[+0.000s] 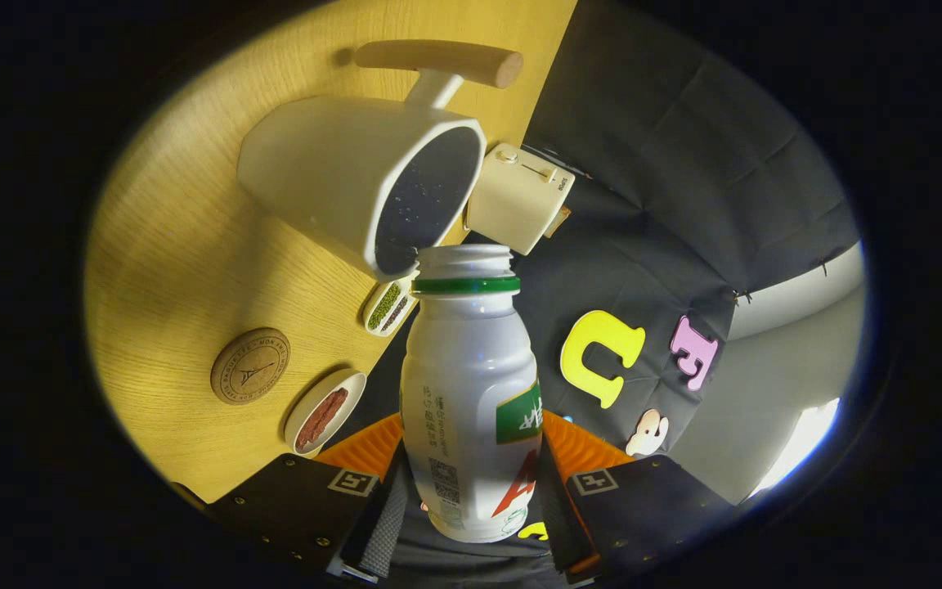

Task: Take the bottle from table, then pour the juice into the cup, finally place the bottle on the coaster

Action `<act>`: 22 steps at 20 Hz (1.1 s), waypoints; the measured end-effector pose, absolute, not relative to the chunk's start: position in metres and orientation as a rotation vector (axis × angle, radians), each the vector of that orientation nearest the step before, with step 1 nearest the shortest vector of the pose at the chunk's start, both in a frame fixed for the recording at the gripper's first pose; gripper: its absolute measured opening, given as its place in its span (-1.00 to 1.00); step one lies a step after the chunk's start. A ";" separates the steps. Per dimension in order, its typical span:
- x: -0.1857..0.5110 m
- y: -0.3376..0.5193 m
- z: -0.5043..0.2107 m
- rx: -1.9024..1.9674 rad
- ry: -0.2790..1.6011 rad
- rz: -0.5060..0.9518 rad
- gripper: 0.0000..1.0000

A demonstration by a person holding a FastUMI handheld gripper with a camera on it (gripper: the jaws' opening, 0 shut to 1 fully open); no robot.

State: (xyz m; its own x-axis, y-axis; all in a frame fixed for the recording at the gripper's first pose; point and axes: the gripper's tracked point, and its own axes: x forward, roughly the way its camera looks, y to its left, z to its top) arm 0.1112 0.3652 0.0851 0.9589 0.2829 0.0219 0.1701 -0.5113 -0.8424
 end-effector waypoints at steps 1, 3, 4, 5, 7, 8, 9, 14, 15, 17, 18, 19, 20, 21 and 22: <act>0.111 0.365 0.085 -2.127 -0.319 0.144 0.42; 0.111 0.365 0.085 -2.135 -0.317 0.141 0.42; 0.111 0.365 0.085 -2.135 -0.317 0.140 0.42; 0.112 0.365 0.085 -2.137 -0.317 0.139 0.42; 0.112 0.366 0.084 -2.143 -0.320 0.139 0.42; 0.112 0.366 0.085 -2.148 -0.319 0.138 0.42; 0.112 0.365 0.084 -2.151 -0.320 0.141 0.42; 0.111 0.364 0.085 -2.153 -0.320 0.142 0.41; 0.113 0.365 0.085 -2.147 -0.325 0.140 0.42; 0.113 0.365 0.084 -2.132 -0.327 0.145 0.42; 0.113 0.364 0.085 -2.127 -0.324 0.147 0.42; 0.113 0.365 0.086 -2.122 -0.322 0.147 0.42; 0.113 0.365 0.085 -2.117 -0.319 0.150 0.42; 0.115 0.364 0.084 -2.107 -0.316 0.154 0.42; 0.115 0.364 0.085 -2.095 -0.311 0.159 0.42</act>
